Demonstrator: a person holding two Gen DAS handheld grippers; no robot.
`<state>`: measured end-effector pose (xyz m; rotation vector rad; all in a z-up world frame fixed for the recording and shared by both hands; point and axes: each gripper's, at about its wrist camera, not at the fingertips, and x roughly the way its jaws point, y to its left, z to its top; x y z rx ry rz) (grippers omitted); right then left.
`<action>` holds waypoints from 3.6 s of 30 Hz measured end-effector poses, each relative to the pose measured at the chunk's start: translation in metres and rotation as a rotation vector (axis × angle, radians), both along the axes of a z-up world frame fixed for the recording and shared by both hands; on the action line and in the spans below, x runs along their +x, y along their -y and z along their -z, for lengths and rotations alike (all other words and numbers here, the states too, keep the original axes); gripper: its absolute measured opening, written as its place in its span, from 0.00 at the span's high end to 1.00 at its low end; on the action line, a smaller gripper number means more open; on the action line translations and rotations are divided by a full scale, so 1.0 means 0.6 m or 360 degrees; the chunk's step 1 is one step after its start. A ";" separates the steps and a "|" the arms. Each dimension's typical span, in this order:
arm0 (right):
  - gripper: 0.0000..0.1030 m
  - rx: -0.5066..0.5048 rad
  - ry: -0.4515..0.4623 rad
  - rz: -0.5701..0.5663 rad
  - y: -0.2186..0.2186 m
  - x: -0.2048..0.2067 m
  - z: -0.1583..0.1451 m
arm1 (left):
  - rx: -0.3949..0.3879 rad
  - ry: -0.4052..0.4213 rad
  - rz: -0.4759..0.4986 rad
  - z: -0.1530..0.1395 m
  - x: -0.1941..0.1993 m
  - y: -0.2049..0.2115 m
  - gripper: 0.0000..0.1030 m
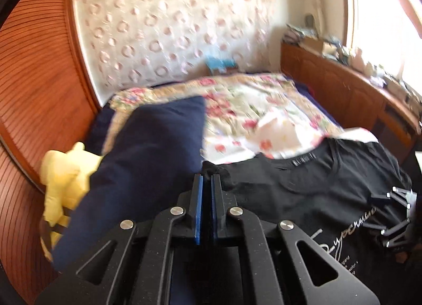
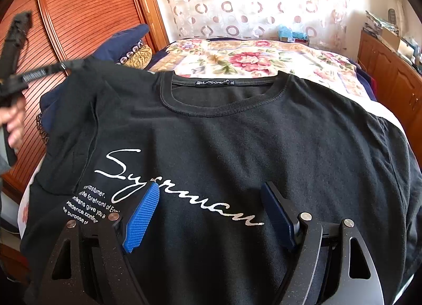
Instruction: Fold small clothes
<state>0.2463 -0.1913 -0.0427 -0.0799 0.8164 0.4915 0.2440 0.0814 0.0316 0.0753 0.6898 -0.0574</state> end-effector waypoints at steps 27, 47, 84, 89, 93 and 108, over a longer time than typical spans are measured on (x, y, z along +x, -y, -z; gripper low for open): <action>0.83 0.0258 -0.0136 -0.0596 -0.280 0.090 0.000 | -0.0152 -0.0037 -0.0037 0.044 0.023 -0.057 0.94; 0.98 0.0149 -0.0149 -0.0390 -0.180 0.013 -0.033 | -0.0140 0.0029 -0.0056 0.048 0.028 -0.056 0.94; 0.56 -0.0086 -0.0023 0.0824 0.201 -0.166 -0.041 | -0.0098 -0.0280 0.0474 0.139 -0.038 0.172 0.22; 0.56 -0.0010 -0.0095 0.0857 0.203 -0.156 -0.031 | -0.0079 -0.0340 0.0487 0.162 -0.042 0.180 0.22; 0.56 0.0027 -0.0109 0.0836 0.216 -0.148 -0.036 | -0.0050 -0.0379 0.0481 0.177 -0.043 0.185 0.22; 0.97 -0.0070 0.0139 0.0908 0.299 -0.186 -0.081 | -0.0027 -0.0360 0.0488 0.182 -0.040 0.195 0.11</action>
